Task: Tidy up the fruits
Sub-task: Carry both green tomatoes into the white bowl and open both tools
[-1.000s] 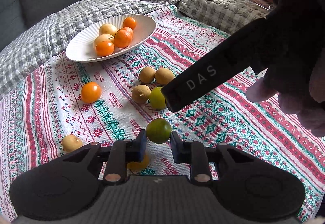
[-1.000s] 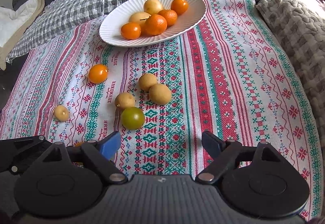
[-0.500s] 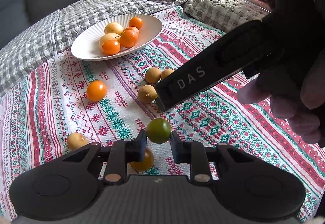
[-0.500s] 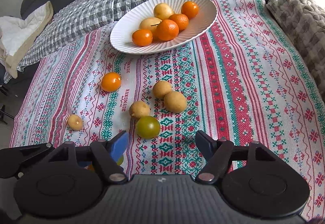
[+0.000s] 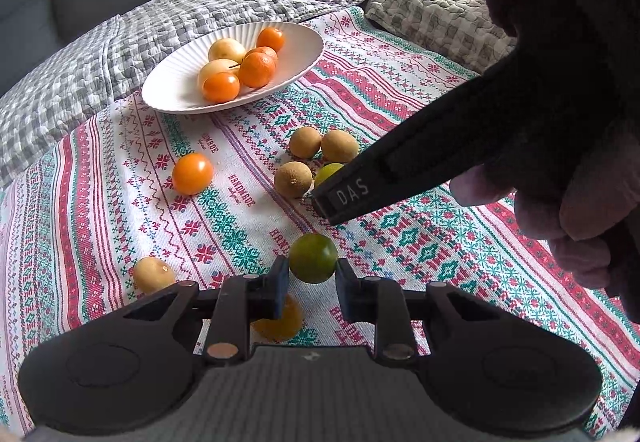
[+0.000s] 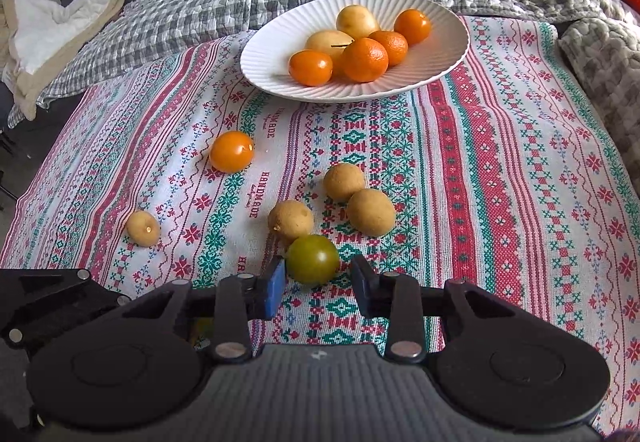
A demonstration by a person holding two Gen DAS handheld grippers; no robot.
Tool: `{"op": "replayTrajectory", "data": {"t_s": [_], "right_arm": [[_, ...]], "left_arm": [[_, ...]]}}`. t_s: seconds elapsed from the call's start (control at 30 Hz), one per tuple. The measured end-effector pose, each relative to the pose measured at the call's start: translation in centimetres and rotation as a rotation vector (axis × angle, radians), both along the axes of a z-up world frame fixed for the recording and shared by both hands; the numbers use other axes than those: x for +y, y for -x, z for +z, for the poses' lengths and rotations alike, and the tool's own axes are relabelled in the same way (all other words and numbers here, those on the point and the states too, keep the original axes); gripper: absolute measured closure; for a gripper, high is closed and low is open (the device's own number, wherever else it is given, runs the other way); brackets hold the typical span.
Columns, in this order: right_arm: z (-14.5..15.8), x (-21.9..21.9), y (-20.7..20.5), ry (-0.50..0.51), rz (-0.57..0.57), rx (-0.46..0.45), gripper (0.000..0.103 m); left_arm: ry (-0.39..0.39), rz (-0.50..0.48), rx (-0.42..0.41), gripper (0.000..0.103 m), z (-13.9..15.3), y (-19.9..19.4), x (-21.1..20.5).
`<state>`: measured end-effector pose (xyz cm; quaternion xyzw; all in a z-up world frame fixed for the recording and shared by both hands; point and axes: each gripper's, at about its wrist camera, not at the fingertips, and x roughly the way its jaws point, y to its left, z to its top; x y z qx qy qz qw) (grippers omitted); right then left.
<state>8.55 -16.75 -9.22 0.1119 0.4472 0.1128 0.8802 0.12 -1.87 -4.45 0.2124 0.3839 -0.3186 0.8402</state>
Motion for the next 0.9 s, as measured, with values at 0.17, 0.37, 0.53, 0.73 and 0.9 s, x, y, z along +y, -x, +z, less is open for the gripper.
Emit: {"op": "replayTrajectory", "data": {"t_s": [0.17,0.37,0.53,0.73,0.9], "right_arm": [[0.0,0.2,0.1,0.011,0.008,0.002,0.078],[0.2,0.0,0.3,0.006,0.005,0.013,0.078],[0.4,-0.4,0.8,-0.023,-0.002,0.021,0.078],[0.9,-1.8,1.4,-0.102,-0.033,0.023,0.078],[1.5,-3.7,1.7,-0.202,-0.098,0.02,0.078]], "left_arm": [[0.003,0.007,0.004,0.084,0.0,-0.2,0.1],[0.018,0.02,0.009,0.084,0.2,-0.3,0.3],[0.033,0.036,0.011,0.084,0.3,-0.5,0.4],[0.062,0.065,0.013,0.084,0.6,-0.7,0.5],[0.098,0.103,0.012,0.084,1.2,-1.1,0.8]]}}
